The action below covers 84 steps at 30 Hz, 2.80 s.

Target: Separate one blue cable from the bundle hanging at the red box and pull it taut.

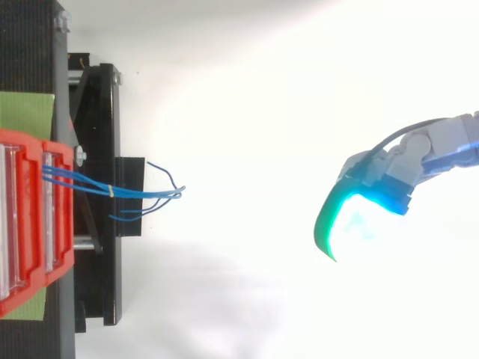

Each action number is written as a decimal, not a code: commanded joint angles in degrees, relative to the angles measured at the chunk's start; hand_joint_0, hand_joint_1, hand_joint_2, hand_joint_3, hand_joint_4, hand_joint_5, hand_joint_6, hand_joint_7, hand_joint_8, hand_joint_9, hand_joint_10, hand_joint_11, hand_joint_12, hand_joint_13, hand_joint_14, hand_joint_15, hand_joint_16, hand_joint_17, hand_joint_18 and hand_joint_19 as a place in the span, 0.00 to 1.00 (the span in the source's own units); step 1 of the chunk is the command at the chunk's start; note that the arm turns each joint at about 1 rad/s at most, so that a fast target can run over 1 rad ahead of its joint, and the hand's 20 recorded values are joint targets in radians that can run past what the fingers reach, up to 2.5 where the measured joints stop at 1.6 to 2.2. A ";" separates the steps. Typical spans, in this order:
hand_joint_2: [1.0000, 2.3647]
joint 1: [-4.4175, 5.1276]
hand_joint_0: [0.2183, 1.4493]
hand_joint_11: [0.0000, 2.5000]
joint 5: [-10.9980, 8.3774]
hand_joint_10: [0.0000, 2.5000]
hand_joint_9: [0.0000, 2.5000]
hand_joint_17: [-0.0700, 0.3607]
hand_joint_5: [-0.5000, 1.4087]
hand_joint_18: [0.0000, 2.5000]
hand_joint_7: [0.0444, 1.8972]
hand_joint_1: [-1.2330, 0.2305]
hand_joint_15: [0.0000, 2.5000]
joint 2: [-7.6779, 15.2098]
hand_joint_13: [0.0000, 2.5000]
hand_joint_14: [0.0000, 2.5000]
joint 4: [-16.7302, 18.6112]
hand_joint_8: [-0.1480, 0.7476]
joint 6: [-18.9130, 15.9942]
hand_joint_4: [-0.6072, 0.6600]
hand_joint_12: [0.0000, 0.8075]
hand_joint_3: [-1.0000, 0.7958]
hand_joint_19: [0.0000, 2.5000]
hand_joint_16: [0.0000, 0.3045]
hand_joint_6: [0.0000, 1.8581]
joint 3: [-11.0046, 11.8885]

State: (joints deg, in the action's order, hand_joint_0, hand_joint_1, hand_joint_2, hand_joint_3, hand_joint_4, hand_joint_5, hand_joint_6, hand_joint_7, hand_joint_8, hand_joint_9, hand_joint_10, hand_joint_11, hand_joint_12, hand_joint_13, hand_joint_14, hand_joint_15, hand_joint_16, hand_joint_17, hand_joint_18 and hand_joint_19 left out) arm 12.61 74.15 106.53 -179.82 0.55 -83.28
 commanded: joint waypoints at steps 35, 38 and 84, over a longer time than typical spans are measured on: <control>0.00 -0.65 0.27 0.07 -8.50 0.00 0.17 0.42 0.15 0.13 0.41 0.48 0.04 9.40 0.11 0.00 17.31 0.45 8.59 0.67 0.42 0.28 0.15 0.16 0.27 0.04; 0.00 -0.83 0.28 0.07 -8.32 0.00 0.17 0.42 0.15 0.13 0.42 0.48 0.04 11.60 0.11 0.00 19.77 0.45 7.97 0.68 0.42 0.28 0.15 0.16 0.27 0.04; 0.00 0.14 0.28 0.07 -12.10 0.00 0.17 0.42 0.15 0.13 0.41 0.49 0.04 25.40 0.12 0.00 28.12 0.46 12.02 0.68 0.42 0.28 0.15 0.16 0.27 10.15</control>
State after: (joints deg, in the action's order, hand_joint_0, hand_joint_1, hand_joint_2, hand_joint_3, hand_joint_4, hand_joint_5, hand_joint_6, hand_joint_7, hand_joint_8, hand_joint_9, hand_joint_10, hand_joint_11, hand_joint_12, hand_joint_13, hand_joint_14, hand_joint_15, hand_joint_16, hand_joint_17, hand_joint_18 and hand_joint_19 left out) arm 12.55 62.05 131.19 -153.02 12.45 -73.48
